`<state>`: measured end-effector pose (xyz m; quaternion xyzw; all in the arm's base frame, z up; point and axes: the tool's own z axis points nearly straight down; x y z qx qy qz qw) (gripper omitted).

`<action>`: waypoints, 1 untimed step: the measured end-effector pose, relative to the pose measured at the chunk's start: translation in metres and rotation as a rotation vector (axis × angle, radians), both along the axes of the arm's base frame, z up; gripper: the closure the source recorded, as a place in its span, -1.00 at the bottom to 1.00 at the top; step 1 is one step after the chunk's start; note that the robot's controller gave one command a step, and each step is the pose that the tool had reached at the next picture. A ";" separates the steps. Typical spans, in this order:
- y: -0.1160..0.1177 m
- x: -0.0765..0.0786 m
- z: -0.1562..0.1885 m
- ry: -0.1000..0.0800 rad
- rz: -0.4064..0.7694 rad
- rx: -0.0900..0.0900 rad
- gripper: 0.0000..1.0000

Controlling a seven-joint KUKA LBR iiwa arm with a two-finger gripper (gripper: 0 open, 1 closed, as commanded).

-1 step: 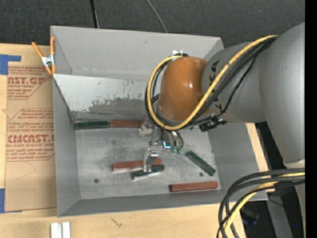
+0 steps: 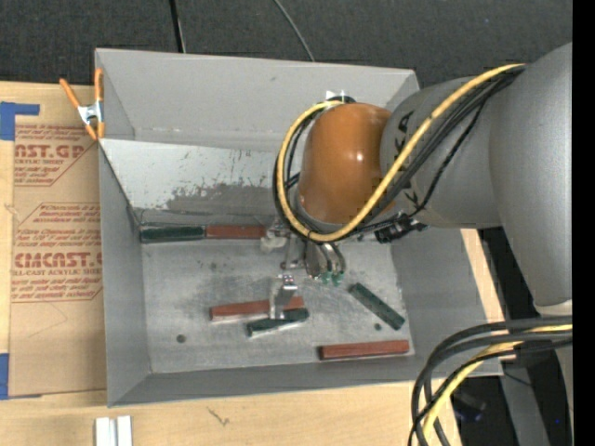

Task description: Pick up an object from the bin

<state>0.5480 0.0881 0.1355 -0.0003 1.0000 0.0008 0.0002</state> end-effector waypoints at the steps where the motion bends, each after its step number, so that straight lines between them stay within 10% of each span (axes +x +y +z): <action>1: 0.034 -0.011 -0.058 0.002 0.079 -0.002 -1.00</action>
Offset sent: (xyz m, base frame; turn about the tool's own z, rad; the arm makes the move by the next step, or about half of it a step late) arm -0.0075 0.0324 -0.0004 -0.0331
